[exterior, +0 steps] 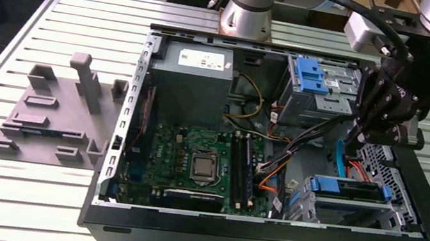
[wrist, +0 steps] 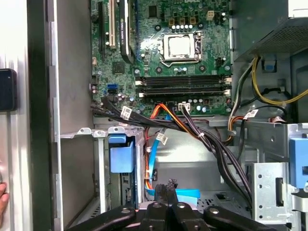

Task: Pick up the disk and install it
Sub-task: 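Insert the second disk wire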

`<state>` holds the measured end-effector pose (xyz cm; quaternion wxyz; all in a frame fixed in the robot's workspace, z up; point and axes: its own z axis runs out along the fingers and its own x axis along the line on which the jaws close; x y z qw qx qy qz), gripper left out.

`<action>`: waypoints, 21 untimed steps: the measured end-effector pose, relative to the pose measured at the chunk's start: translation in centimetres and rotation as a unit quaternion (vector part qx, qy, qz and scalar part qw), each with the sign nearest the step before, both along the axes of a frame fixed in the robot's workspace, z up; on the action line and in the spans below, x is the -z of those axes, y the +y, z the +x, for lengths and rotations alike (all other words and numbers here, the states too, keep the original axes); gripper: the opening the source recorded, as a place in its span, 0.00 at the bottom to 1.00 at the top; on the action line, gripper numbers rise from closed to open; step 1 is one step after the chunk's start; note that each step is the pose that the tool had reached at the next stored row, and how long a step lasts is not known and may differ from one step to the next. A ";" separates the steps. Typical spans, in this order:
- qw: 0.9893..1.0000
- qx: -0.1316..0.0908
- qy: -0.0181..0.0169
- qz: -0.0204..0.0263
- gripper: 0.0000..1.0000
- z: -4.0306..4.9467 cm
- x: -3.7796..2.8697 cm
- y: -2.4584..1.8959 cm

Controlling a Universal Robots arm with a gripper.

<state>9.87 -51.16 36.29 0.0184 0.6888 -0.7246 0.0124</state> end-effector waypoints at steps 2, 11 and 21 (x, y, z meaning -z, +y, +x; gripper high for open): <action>1.000 0.000 0.000 -0.002 0.11 0.00 0.02 0.01; 0.999 0.000 0.000 -0.038 0.24 0.00 0.07 0.00; 0.998 0.000 0.000 -0.061 0.16 0.00 0.55 0.00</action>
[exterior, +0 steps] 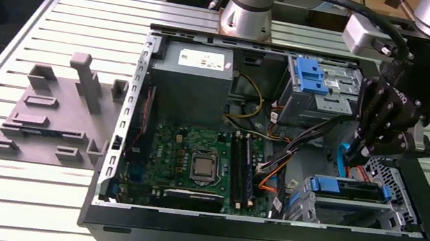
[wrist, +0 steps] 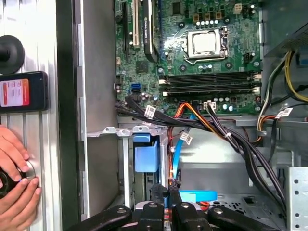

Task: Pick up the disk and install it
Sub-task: 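Insert the second disk wire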

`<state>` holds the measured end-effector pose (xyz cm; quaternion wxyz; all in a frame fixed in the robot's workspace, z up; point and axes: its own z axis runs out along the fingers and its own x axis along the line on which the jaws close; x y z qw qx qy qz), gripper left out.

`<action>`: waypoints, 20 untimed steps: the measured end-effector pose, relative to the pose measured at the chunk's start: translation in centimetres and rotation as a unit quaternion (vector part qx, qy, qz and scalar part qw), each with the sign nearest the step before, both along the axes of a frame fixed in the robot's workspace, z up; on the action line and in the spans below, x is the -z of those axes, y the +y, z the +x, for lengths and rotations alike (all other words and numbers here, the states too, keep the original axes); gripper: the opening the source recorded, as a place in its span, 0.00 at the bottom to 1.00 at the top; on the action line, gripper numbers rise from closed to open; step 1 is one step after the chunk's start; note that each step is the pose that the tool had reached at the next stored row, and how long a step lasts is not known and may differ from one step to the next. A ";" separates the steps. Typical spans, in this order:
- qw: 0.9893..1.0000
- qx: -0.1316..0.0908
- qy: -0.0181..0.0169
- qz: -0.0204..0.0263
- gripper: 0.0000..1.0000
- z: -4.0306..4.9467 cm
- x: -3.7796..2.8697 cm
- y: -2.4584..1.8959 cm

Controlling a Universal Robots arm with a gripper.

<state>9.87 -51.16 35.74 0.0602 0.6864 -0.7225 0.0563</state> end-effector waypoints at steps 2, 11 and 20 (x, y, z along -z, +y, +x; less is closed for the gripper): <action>1.000 0.000 0.000 0.000 0.16 0.04 0.10 0.00; 0.999 0.000 0.000 0.039 0.16 0.31 0.41 -0.29; 0.999 0.000 0.000 0.052 0.16 0.32 0.88 -1.59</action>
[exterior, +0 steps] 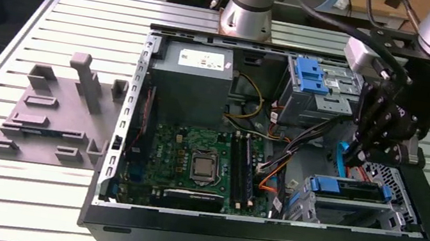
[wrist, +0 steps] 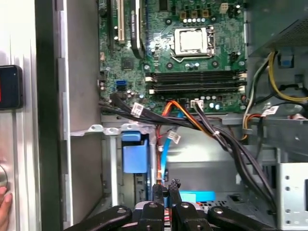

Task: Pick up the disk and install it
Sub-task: 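Insert the second disk wire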

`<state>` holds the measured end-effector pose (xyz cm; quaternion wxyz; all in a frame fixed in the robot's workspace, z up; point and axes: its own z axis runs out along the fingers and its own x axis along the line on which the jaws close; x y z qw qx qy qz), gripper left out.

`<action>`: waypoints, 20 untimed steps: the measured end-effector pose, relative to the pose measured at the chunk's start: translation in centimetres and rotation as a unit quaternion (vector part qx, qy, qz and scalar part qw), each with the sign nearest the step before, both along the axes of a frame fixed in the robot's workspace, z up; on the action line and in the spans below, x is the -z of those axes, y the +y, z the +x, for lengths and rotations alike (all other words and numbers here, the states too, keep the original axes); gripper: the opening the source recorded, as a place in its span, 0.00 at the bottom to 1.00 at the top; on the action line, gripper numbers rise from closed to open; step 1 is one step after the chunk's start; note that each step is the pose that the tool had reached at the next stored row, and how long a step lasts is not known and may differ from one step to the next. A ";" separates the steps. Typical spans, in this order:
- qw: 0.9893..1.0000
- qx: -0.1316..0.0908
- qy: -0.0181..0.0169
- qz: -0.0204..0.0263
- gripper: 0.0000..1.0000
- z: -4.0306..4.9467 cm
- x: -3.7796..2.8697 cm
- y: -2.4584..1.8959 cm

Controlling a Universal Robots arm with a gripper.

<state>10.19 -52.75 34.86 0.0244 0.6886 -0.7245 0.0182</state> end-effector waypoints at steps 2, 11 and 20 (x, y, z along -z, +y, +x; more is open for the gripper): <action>1.000 0.000 0.000 0.000 0.16 0.00 0.13 -0.41; 1.000 0.000 0.000 0.000 0.16 0.43 0.31 -0.69; 1.000 0.000 0.000 0.002 0.16 0.64 1.14 -1.67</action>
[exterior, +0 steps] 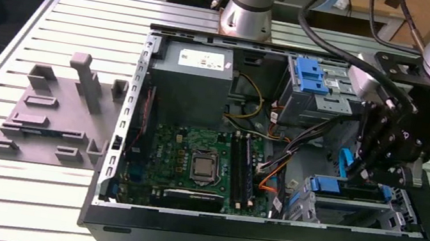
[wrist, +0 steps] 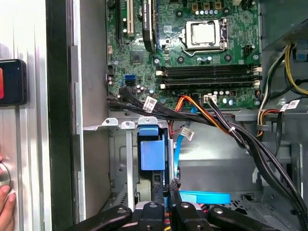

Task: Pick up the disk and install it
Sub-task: 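Insert the second disk wire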

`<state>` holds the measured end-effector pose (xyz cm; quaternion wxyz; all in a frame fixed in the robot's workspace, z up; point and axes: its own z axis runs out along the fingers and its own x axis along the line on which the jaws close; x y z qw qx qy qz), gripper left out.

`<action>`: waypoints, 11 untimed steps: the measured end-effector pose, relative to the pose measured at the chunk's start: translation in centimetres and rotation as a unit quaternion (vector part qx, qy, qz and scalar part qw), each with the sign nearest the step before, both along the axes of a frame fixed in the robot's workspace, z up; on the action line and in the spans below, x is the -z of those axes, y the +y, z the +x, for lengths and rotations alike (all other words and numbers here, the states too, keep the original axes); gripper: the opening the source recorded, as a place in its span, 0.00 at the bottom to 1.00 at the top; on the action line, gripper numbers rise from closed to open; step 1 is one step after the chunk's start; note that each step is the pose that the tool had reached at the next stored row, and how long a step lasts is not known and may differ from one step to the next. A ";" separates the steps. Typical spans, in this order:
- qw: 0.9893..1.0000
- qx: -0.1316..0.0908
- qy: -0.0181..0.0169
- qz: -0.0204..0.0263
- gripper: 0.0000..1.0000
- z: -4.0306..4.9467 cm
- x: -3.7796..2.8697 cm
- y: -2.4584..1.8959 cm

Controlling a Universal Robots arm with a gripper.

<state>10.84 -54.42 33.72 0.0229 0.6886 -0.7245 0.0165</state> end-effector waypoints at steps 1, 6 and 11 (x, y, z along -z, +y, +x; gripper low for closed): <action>1.000 0.000 0.000 0.001 0.16 0.08 0.03 -0.01; 1.000 0.000 0.000 0.004 0.16 0.31 0.19 -0.13; 1.000 0.000 0.000 0.005 0.16 0.43 0.35 -0.22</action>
